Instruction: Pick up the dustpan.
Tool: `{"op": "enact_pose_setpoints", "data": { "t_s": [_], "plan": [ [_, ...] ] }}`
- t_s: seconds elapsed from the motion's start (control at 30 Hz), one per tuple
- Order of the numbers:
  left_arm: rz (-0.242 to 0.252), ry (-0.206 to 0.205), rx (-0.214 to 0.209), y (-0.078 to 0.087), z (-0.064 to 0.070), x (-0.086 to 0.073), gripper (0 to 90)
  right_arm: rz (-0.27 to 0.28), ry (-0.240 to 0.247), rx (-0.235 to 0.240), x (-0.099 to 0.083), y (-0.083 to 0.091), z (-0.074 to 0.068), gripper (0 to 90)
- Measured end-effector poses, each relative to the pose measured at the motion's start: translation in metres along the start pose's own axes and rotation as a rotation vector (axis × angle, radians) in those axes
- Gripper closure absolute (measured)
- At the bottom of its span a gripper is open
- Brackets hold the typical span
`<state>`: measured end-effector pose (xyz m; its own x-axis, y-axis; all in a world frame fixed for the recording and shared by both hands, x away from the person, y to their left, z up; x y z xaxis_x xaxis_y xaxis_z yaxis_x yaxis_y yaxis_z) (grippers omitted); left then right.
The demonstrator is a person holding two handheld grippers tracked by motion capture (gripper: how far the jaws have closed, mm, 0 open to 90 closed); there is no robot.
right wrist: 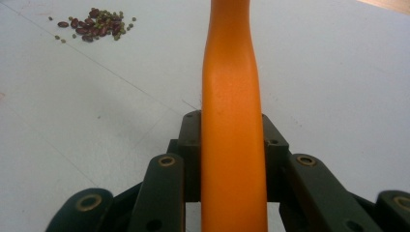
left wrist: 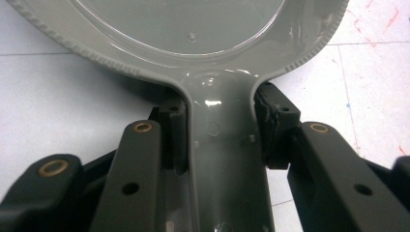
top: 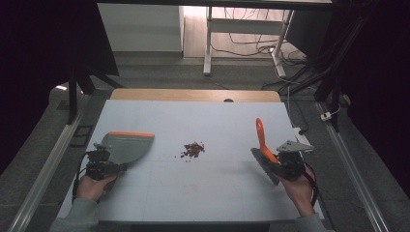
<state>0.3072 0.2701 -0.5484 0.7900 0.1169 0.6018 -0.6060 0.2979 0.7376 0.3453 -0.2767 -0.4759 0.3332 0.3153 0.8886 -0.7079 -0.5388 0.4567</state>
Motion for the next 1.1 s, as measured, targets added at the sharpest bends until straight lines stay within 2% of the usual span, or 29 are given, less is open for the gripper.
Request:
{"op": "enact_pose_setpoints", "data": {
  "t_s": [0.27, 0.57, 1.1],
  "plan": [
    [0.040, -0.007, -0.020, 0.004, -0.005, 0.001, 61.5, 0.002, 0.001, -0.001, 0.000, 0.000, 0.000, 70.6],
    [0.071, -0.055, -0.048, 0.007, -0.008, 0.001, 61.6, 0.002, 0.002, -0.002, 0.000, 0.000, 0.000, 70.6],
    [0.146, -0.110, -0.087, 0.017, -0.011, 0.004, 61.7, 0.006, 0.004, -0.004, 0.000, 0.000, 0.000, 70.5]
  ]
}}
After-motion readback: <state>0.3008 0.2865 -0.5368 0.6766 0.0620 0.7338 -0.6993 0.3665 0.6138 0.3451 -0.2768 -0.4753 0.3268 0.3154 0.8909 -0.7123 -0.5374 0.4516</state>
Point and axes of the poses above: each handheld gripper's, and its own axes: y roughly backward along the jaws, x roughly out of its top, z roughly to its right, the point moved 3 cm from there along -y, roughly forward along the jaws, and after that the axes turned 14 degrees about z, right-handed, at the moved point
